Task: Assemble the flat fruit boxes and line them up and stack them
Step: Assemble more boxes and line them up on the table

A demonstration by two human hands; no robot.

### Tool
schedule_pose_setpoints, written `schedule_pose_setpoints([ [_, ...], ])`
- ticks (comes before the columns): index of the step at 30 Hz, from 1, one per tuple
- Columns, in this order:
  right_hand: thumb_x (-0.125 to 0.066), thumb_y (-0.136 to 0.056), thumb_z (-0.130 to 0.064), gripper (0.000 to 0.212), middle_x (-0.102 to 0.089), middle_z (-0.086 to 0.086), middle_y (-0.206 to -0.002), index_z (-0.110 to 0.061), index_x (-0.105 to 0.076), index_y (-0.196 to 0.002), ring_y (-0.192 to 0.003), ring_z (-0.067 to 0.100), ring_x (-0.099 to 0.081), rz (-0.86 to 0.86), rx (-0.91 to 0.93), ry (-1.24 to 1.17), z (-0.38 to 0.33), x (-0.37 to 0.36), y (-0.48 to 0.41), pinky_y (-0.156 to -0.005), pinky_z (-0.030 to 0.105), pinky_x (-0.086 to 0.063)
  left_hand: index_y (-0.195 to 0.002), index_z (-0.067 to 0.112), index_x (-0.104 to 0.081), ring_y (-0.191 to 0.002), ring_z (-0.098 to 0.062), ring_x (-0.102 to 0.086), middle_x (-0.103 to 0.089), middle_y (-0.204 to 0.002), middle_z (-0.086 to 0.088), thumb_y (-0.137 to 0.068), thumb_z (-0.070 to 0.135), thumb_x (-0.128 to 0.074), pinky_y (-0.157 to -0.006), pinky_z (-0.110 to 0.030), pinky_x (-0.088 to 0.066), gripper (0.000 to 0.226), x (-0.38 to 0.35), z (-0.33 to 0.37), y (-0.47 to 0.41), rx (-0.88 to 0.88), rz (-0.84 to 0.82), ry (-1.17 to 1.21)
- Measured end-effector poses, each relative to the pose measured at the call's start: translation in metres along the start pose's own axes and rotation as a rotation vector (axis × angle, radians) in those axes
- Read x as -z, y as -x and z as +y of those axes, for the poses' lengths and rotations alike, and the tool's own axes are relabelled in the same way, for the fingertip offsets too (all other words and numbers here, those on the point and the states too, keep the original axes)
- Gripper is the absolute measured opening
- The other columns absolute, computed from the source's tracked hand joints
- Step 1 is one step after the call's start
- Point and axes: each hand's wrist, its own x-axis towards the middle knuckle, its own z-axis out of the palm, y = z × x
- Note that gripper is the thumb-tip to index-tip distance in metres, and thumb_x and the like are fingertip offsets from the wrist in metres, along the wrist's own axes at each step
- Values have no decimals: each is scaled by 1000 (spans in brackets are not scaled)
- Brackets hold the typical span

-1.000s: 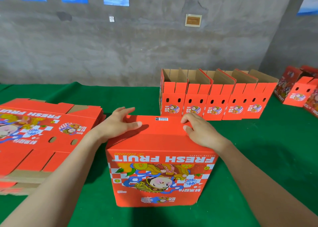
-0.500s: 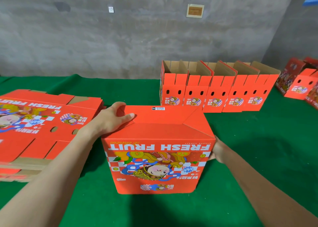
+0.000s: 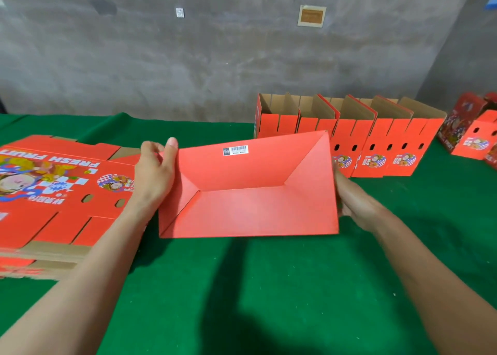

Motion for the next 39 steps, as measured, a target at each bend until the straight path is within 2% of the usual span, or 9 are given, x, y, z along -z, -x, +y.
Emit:
schedule_pose_setpoints([
  [5,-72,-58,-60,91,-64,-5,-70,-50,-32,-139,-56,13,-55,-148,156,-307,-1,2,2,-54,28,-51,-82,21,-38,-85,-14,-40,-41,-76,9,-102,24,-39,-71,-22,-25,20,-5,-16,-4,16,51,137],
  [11,-84,-65,-12,72,-44,-7,-95,-63,-51,-104,-72,10,-51,-99,359,-126,-9,-27,4,-65,29,-55,-122,3,-55,-117,-27,-46,-49,-126,-19,-93,16,-56,-100,-27,-30,32,-14,-23,-5,119,-142,-136],
  [14,-80,-68,-20,74,-41,-30,-111,-58,-41,-120,-78,-9,-46,-9,541,357,0,-57,1,-84,23,-40,-126,3,-56,-122,-29,-47,-51,-131,-20,-93,25,-58,-109,-36,-32,39,-23,-10,9,67,-206,-106],
  [16,-75,-70,-27,79,-37,-20,-101,-65,-31,-124,-73,7,-49,9,474,512,11,-74,-1,-84,29,-42,-126,2,-56,-118,-26,-51,-56,-129,-15,-94,30,-56,-106,-41,-37,42,-29,-2,20,55,-260,-39],
  [21,-63,-82,-16,82,-28,-7,-95,-67,-20,-130,-75,20,-48,-47,470,587,38,-112,-5,-84,29,-43,-133,14,-49,-102,-3,-56,-53,-129,2,-94,44,-46,-101,-46,-45,50,-39,15,48,163,-501,269],
  [24,-60,-85,-14,82,-26,0,-112,-63,-18,-135,-93,30,-54,-126,457,649,51,-131,-10,-93,28,-42,-127,18,-52,-112,-20,-58,-58,-128,-8,-94,49,-42,-102,-50,-44,46,-44,15,52,195,-595,226],
  [28,-55,-89,-8,82,5,14,-151,-59,-14,-138,-130,40,-40,-176,334,755,75,-157,-17,-107,38,-37,-124,17,-51,-108,-23,-58,-60,-112,7,-92,43,-53,-97,-38,-45,42,-48,-4,56,135,-558,78],
  [32,-52,-90,-5,91,27,21,-150,-60,2,-138,-137,45,-26,-121,246,860,89,-176,-22,-102,40,-42,-152,16,-10,-141,-15,-27,-26,-152,1,-90,38,-61,-115,-39,-28,83,-49,-15,57,52,-458,81],
  [39,-54,-89,-5,102,44,22,-142,-65,15,-133,-141,40,-21,-100,218,856,91,-191,-40,-98,38,-44,-150,24,-22,-138,-14,-35,-31,-153,2,-97,26,-51,-115,-41,-29,61,-60,-25,34,-57,-481,110],
])
